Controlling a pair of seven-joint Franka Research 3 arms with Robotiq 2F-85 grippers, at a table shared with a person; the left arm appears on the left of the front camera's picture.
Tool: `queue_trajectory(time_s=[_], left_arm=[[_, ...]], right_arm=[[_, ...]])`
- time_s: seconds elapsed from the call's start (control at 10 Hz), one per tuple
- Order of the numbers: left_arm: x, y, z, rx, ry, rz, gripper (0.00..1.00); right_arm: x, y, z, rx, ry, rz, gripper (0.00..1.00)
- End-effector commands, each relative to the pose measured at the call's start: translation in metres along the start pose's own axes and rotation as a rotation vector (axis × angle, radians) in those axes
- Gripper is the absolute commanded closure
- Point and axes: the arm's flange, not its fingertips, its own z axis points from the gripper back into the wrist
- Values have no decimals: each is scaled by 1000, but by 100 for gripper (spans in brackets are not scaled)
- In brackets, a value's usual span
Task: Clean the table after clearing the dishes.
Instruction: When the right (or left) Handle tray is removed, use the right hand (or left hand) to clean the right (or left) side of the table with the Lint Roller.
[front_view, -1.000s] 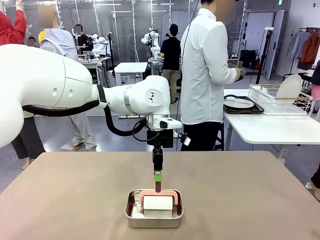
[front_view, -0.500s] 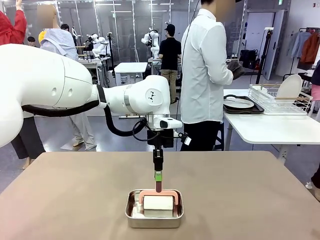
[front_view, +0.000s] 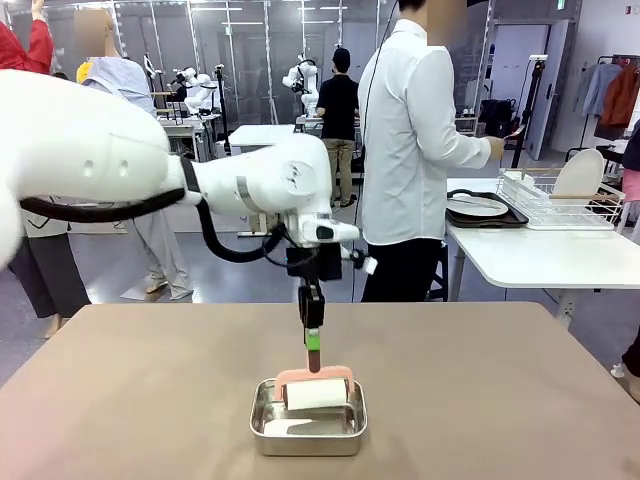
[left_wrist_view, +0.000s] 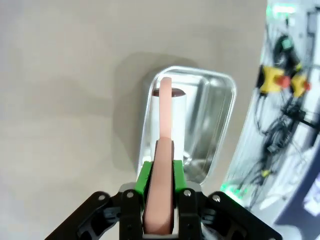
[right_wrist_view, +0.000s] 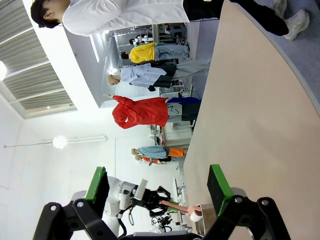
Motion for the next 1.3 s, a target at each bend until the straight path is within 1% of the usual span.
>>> queue_trajectory(time_s=[0.0,0.1,0.2,0.3,0.4,0.5,0.6,0.7,0.8,0.9,1.2], left_arm=[[-86,-42,26,63,-246,237,100],[-134,-54,35,86,-385,344,100],[-175,-61,33,118,-455,517,100],[-210,-66,22,100,-607,659,100],[-235,-68,6,113,-713,782,100],[-251,-67,-10,145,-764,868,100],[-266,-61,-22,93,-838,963,100],[-270,-55,-27,98,-801,1105,100],[-269,-48,-30,84,-810,1173,100],[-294,-51,-26,82,-778,1003,100],[-294,-51,-26,82,-778,1003,100]], right_arm=[[-2,3,3,-2,13,9,0],[-2,3,3,-2,13,9,0],[-2,3,3,-2,13,9,0],[-2,3,3,-2,13,9,0],[-2,3,3,-2,13,9,0],[-2,3,3,-2,13,9,0],[-2,3,3,-2,13,9,0],[-2,3,3,-2,13,9,0],[-2,3,3,-2,13,9,0],[-2,3,3,-2,13,9,0],[-2,3,3,-2,13,9,0]])
